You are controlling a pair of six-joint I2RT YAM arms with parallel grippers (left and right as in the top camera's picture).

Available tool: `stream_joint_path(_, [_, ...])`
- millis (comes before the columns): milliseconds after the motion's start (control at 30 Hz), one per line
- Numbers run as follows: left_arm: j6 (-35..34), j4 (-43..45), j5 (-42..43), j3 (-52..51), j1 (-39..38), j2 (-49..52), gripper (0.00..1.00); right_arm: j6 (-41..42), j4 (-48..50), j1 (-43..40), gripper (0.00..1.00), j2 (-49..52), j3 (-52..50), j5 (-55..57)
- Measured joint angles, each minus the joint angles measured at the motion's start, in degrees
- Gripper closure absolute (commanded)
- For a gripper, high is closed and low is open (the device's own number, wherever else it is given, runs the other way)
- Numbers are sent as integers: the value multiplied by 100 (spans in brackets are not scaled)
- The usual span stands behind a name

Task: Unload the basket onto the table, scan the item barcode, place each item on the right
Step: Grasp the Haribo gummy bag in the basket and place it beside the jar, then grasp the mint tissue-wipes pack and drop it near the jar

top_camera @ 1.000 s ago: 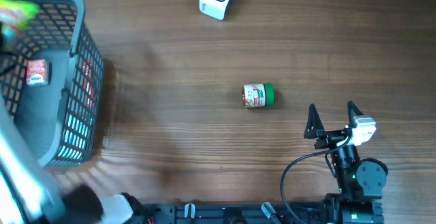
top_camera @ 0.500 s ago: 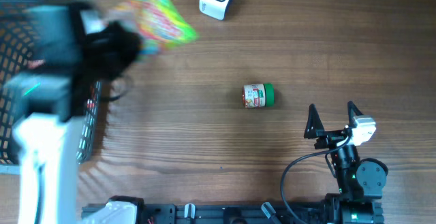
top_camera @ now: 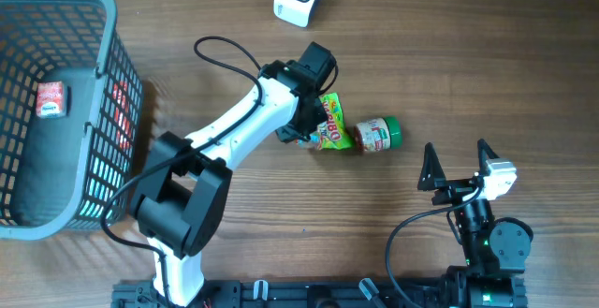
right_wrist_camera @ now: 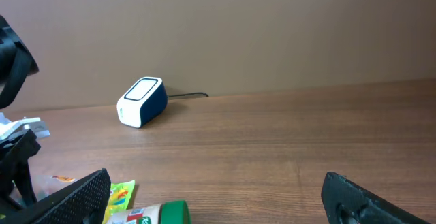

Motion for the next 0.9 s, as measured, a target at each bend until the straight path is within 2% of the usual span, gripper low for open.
stream_joint_path(33, [-35, 0, -33, 0, 0, -17, 42, 0, 0, 0, 0, 0, 0, 0])
stream_joint_path(67, [-17, -2, -66, 0, 0, -46, 5, 0, 0, 0, 0, 0, 0, 0])
stream_joint_path(100, [-4, -4, -96, 0, 0, -155, 0, 0, 0, 0, 0, 0, 0, 0])
stream_joint_path(200, [275, -37, -254, 92, 0, -903, 0, 0, 0, 0, 0, 0, 0, 0])
stream_joint_path(333, [1058, 0, -765, 1209, 162, -2444, 0, 0, 0, 0, 0, 0, 0, 0])
stream_joint_path(433, [1443, 46, -1360, 1910, 940, -3884, 0, 2, 0, 0, 0, 0, 0, 0])
stream_joint_path(567, [1580, -699, -1915, 1943, 3248, -4811, 0, 0, 0, 0, 0, 0, 0, 0])
stream_joint_path(600, [1574, -1084, -1867, 1932, 4142, -4804, 0, 0, -2, 0, 0, 0, 0, 0])
stream_joint_path(700, [1523, -1703, -1233, 1919, 5877, -4295, 0, 2, 0, 0, 0, 0, 0, 0])
stream_joint_path(800, [1117, -2288, -686, 1899, 6846, -3276, 0, 2, -2, 0, 0, 0, 0, 0])
stream_joint_path(900, [802, -2656, -422, 1878, 7112, -2061, 0, 0, 0, 0, 0, 0, 0, 0])
